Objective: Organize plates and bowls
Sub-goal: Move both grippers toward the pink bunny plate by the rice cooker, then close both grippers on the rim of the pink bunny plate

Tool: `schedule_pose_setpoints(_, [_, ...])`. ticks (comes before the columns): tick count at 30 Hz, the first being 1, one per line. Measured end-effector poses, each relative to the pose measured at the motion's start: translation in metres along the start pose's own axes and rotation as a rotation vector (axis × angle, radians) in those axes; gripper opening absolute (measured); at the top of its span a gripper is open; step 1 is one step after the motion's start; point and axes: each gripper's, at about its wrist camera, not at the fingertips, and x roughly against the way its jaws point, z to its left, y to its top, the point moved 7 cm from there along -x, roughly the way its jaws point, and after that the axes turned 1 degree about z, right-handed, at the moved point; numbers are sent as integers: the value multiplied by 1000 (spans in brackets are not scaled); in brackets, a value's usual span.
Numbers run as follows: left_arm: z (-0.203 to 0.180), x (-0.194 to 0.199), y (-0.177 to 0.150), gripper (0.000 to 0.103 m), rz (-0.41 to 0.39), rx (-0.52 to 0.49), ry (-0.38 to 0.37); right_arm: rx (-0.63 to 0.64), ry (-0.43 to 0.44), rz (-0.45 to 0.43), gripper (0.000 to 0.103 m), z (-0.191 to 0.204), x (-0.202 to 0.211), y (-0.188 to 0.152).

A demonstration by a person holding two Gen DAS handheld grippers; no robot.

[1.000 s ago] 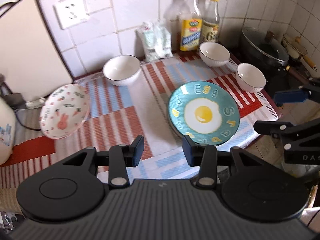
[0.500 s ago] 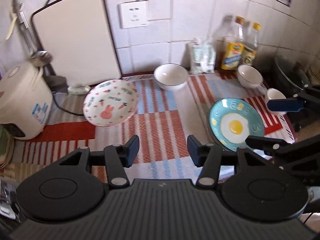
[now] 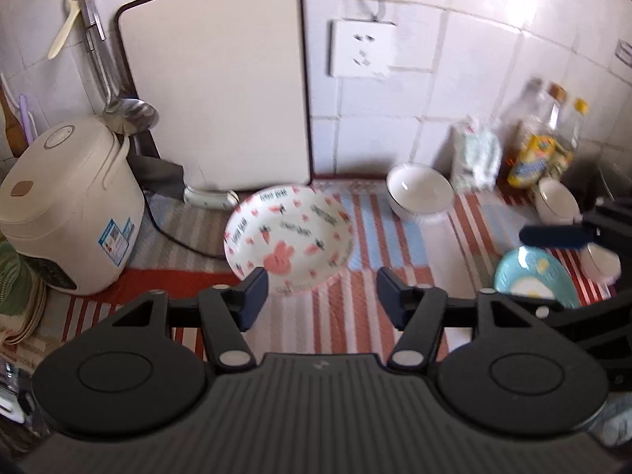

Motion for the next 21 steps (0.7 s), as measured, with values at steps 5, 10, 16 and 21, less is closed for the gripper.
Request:
schedule_pose_setpoints(5, [26, -37, 10, 64, -35, 48, 23, -43, 46, -46, 69, -5, -41, 9])
schedule_pose_setpoints(10, [49, -77, 11, 64, -30, 94, 32, -59, 58, -59, 69, -9, -84, 11])
schedule_pose_setpoints(16, [76, -126, 2, 64, 21, 144, 51, -119, 83, -33, 69, -11, -137, 11])
schedule_pose_setpoints(21, [90, -157, -2, 64, 42, 169, 72, -189, 81, -28, 69, -18, -175, 7])
